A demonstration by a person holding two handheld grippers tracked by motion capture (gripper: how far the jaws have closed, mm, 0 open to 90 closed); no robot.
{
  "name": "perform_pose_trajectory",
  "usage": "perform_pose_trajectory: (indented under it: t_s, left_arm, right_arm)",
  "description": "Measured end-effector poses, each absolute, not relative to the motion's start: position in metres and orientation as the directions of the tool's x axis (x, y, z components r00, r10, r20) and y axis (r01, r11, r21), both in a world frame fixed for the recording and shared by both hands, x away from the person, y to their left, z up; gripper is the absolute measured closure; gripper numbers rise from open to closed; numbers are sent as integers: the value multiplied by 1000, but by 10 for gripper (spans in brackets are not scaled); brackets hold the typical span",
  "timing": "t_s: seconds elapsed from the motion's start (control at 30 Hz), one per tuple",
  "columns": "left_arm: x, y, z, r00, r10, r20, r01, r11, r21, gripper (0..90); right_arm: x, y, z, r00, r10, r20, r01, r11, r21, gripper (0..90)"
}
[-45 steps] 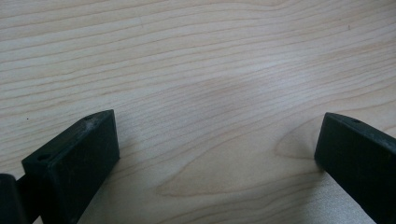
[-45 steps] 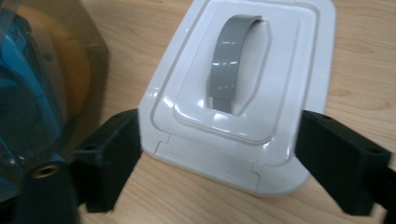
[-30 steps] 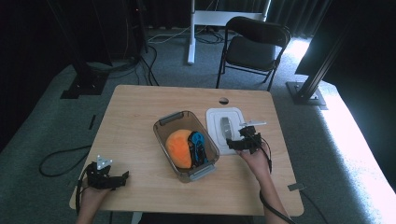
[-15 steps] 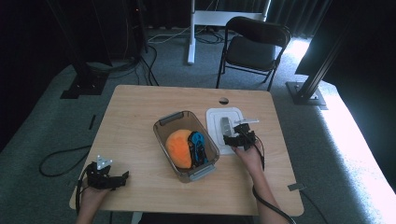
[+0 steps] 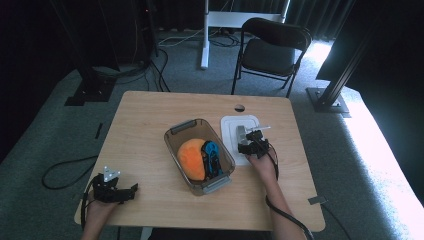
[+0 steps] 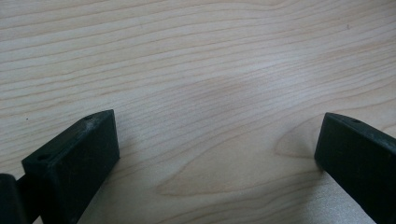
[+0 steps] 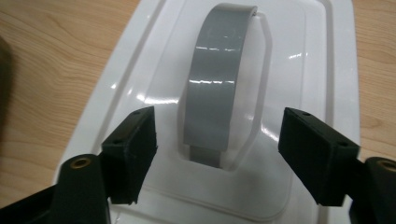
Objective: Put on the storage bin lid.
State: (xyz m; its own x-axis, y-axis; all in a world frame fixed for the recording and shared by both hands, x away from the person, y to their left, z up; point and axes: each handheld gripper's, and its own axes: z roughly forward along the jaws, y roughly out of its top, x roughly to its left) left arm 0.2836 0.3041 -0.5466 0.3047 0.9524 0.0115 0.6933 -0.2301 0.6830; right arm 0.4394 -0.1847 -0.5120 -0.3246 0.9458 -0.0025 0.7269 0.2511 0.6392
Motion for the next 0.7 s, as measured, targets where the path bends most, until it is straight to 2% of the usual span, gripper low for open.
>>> perform_pose_trajectory:
  t_s: [0.03, 0.37, 0.5, 0.7]
  left_arm:
    - [284, 304, -547, 304, 952, 11, 693, -229, 684, 3]
    - [283, 304, -547, 306, 952, 11, 693, -230, 683, 3]
    - [283, 304, -547, 305, 952, 11, 693, -230, 683, 3]
    - [283, 304, -547, 304, 953, 11, 693, -229, 684, 3]
  right_arm:
    - [441, -185, -515, -316, 949, 5, 731, 241, 638, 372]
    - [443, -183, -520, -306, 952, 2, 736, 235, 635, 506]
    - [441, -182, -522, -319, 947, 25, 731, 230, 643, 663]
    - [438, -186, -520, -325, 944, 47, 734, 221, 642, 672]
